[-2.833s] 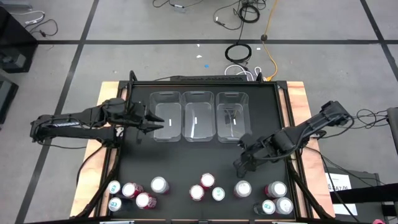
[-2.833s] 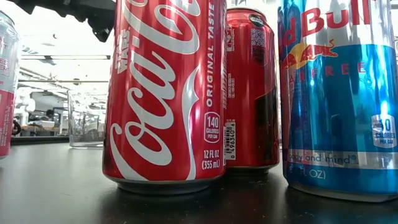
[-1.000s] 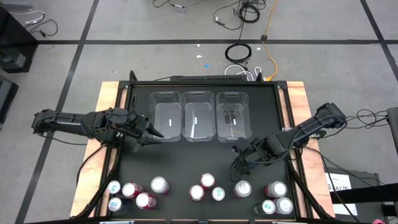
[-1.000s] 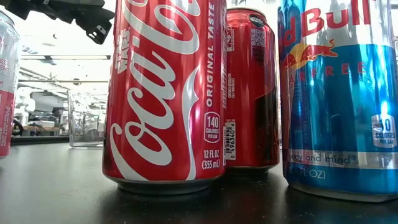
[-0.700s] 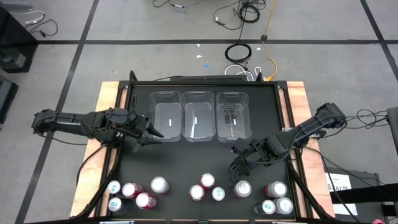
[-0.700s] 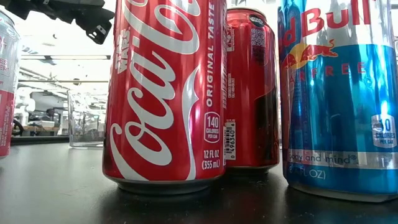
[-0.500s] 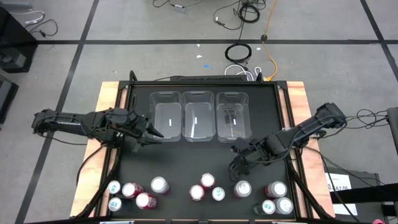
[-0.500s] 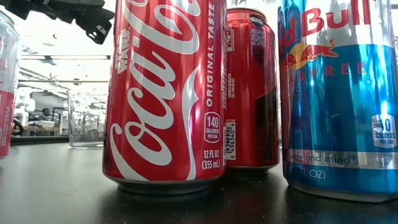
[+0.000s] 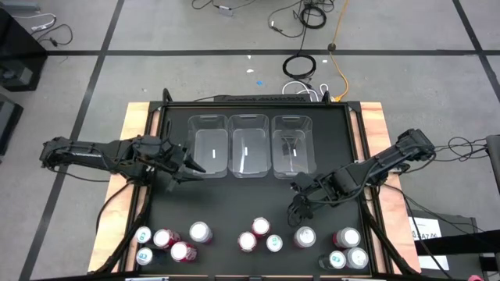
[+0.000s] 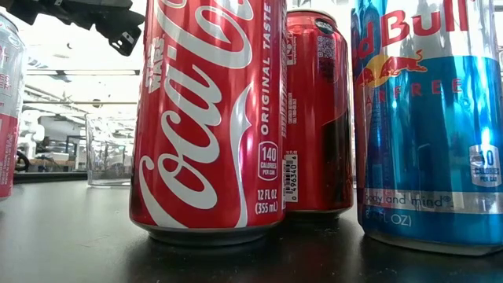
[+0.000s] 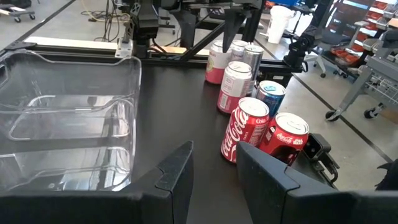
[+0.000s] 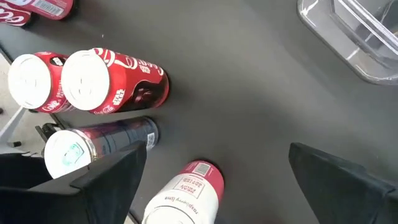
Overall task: Sort soda cans
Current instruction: Put the pink-white soda can into the right transparent bin
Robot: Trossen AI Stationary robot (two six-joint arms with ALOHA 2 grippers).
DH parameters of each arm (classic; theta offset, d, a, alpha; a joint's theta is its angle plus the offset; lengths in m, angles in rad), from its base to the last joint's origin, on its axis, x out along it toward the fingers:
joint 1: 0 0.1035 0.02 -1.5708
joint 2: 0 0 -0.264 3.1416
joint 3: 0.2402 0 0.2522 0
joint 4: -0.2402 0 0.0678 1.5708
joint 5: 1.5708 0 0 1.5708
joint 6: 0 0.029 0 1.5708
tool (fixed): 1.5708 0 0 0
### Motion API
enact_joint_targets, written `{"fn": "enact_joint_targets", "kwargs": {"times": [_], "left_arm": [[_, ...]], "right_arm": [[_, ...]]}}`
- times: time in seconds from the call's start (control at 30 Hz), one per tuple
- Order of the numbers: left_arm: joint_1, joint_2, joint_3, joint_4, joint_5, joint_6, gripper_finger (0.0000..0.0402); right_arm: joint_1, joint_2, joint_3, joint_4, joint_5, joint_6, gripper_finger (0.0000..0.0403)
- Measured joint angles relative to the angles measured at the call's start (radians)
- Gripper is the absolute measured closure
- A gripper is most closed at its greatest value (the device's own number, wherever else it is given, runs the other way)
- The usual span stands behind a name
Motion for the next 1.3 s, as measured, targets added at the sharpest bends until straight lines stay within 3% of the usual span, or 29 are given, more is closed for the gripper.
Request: {"fn": "enact_joint_targets", "kwargs": {"times": [0.27, 0.7, 0.9, 1.1, 1.3], "left_arm": [[0.000, 0.000, 0.000, 0.000, 0.000, -0.001, 0.0271], [0.000, 0.000, 0.000, 0.000, 0.000, -0.051, 0.0271], [0.000, 0.000, 0.000, 0.000, 0.000, -0.052, 0.0271], [0.000, 0.000, 0.000, 0.000, -0.010, -0.051, 0.0271], [0.000, 0.000, 0.000, 0.000, -0.018, -0.023, 0.0271]], "right_arm": [[0.000, 0.000, 0.000, 0.026, -0.074, 0.040, 0.0018], [0.082, 0.007, 0.000, 0.050, -0.049, 0.220, 0.0019], [0.124, 0.091, 0.067, 0.012, -0.063, 0.242, 0.0019], [0.139, 0.217, 0.191, -0.154, -0.137, 0.220, 0.0019], [0.149, 0.275, 0.217, -0.125, -0.188, 0.206, 0.0019]]}}
